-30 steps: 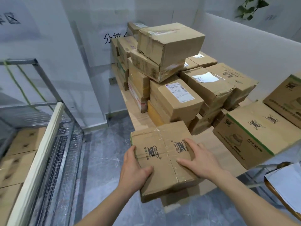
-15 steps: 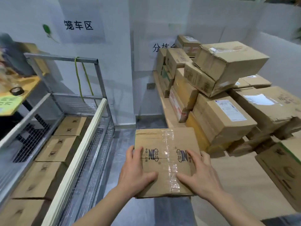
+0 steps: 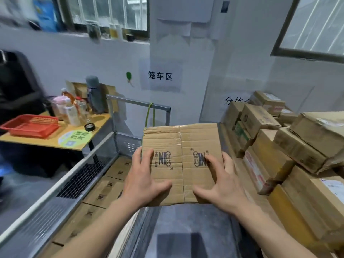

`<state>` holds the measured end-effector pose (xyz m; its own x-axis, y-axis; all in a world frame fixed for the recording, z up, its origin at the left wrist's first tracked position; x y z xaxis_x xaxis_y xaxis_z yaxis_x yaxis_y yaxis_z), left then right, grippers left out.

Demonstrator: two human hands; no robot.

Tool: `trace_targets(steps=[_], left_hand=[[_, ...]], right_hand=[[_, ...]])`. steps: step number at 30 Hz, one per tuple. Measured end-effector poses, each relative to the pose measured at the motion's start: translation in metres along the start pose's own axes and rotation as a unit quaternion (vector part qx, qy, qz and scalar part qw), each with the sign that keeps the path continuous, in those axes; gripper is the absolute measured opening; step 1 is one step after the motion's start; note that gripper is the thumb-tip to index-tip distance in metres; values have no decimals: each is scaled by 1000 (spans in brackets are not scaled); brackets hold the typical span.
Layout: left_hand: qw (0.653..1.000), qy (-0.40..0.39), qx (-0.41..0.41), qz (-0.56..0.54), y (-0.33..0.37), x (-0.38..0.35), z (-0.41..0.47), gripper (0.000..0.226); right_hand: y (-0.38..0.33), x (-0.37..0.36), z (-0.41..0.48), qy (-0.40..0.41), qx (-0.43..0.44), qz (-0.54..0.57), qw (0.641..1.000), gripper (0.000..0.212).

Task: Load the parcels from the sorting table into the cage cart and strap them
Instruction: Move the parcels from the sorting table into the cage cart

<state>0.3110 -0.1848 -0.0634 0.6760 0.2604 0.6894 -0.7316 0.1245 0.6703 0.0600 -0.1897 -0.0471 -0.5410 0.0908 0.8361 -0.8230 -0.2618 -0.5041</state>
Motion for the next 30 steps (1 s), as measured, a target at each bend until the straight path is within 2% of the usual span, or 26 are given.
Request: trace_targets(steps=[7, 13, 21, 30], left_hand=[[995, 82, 25, 42, -38, 66, 52, 119], [984, 133, 83, 83, -80, 86, 98, 127], [954, 189, 210, 100, -119, 72, 143, 130], [915, 198, 342, 78, -177, 34, 160, 128]], right_hand=[[-62, -24, 101, 16, 110, 30, 993, 99], [-85, -62, 193, -19, 190, 60, 980, 106], [-97, -121, 309, -112, 281, 76, 950, 104], [-114, -208, 385, -207, 291, 35, 933, 101]])
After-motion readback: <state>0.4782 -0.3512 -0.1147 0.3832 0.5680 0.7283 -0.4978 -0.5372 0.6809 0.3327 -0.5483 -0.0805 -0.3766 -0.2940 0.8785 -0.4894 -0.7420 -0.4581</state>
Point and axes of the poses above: each hand's wrist, its own z-axis towards the middle knuckle, its own x-axis out of the back of the hand, y = z × x, the point moved 1 cm from there along z, towards the middle knuckle, and after that the axes turned 1 degree about -z, right-handed, at the moved point
